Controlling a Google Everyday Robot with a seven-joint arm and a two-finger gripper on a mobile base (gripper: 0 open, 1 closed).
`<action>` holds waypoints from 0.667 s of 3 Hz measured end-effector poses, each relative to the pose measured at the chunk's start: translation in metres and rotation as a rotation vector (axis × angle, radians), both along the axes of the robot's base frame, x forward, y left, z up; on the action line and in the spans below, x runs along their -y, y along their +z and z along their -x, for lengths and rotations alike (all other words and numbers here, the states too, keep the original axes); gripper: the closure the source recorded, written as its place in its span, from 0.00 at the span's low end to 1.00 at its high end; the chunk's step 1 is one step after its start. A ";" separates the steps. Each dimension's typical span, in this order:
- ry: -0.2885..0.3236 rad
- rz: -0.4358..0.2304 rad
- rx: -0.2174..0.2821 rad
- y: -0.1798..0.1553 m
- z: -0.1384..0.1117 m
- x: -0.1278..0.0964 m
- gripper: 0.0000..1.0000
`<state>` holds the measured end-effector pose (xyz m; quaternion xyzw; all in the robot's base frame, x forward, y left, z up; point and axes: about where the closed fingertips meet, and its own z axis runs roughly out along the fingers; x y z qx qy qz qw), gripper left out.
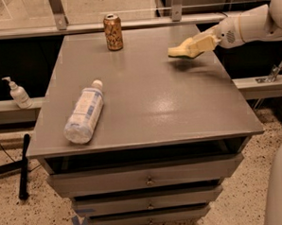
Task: Move sponge near blue plastic bottle
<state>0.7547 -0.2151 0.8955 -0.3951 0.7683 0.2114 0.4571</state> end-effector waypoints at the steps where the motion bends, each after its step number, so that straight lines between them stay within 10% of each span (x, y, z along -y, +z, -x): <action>1: 0.113 0.030 0.012 0.007 0.038 -0.030 1.00; 2: 0.220 0.047 0.004 -0.003 0.083 -0.062 1.00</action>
Offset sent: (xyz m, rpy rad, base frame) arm -0.1455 0.0964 -0.0190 -0.0672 0.0114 0.3426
